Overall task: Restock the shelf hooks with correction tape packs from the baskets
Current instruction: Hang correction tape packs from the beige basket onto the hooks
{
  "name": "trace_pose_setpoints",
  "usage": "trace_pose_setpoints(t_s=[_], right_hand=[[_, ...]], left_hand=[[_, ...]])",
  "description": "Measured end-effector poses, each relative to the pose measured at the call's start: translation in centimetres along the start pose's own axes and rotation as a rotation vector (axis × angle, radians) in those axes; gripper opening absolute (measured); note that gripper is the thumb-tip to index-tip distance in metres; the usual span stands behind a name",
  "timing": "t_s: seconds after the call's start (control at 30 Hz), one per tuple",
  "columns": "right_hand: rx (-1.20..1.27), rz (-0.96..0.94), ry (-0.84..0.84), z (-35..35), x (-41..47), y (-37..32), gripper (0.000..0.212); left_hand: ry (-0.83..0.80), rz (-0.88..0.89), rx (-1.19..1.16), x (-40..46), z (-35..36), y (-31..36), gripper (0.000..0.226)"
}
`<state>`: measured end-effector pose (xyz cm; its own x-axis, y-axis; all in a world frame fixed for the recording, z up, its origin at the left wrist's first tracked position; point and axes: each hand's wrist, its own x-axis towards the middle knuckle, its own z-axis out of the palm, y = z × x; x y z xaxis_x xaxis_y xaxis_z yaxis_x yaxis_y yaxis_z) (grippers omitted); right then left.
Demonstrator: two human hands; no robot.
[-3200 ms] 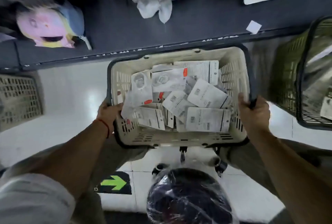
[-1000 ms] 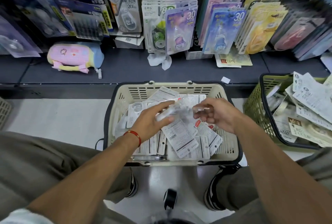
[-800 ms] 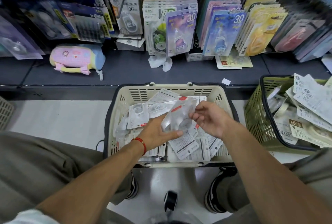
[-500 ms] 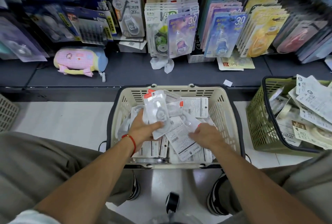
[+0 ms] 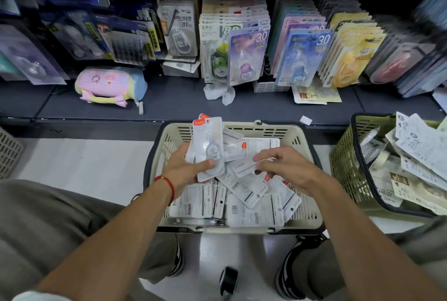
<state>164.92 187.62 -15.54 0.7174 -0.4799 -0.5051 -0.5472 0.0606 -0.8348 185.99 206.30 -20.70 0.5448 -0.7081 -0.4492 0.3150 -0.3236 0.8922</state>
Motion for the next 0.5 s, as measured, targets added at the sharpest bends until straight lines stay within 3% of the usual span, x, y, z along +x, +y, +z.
trace_pose_setpoints(t_s=[0.07,0.1,0.17,0.27,0.4,0.5], right_hand=[[-0.005,0.012,-0.030,-0.1,0.0,0.1,0.032],[-0.020,0.000,-0.015,-0.1,0.1,0.1,0.032],[-0.107,-0.063,0.098,-0.1,0.4,-0.1,0.011],[-0.114,-0.143,0.254,0.1,1.0,-0.2,0.019],[0.007,-0.188,0.258,1.8,2.4,-0.8,0.014],[0.019,-0.185,0.256,4.3,4.2,-1.6,0.017]], left_hand=[[-0.003,-0.007,-0.004,-0.1,-0.1,0.1,0.074],[-0.005,-0.007,-0.009,-0.1,-0.2,0.1,0.073],[-0.018,-0.014,-0.015,0.0,-0.4,0.1,0.068],[-0.114,-0.039,-0.041,-0.2,-0.1,-0.1,0.062],[-0.284,-0.124,-0.104,-1.0,0.5,-1.1,0.059],[-0.308,-0.132,-0.105,-1.7,0.5,-1.8,0.069]])
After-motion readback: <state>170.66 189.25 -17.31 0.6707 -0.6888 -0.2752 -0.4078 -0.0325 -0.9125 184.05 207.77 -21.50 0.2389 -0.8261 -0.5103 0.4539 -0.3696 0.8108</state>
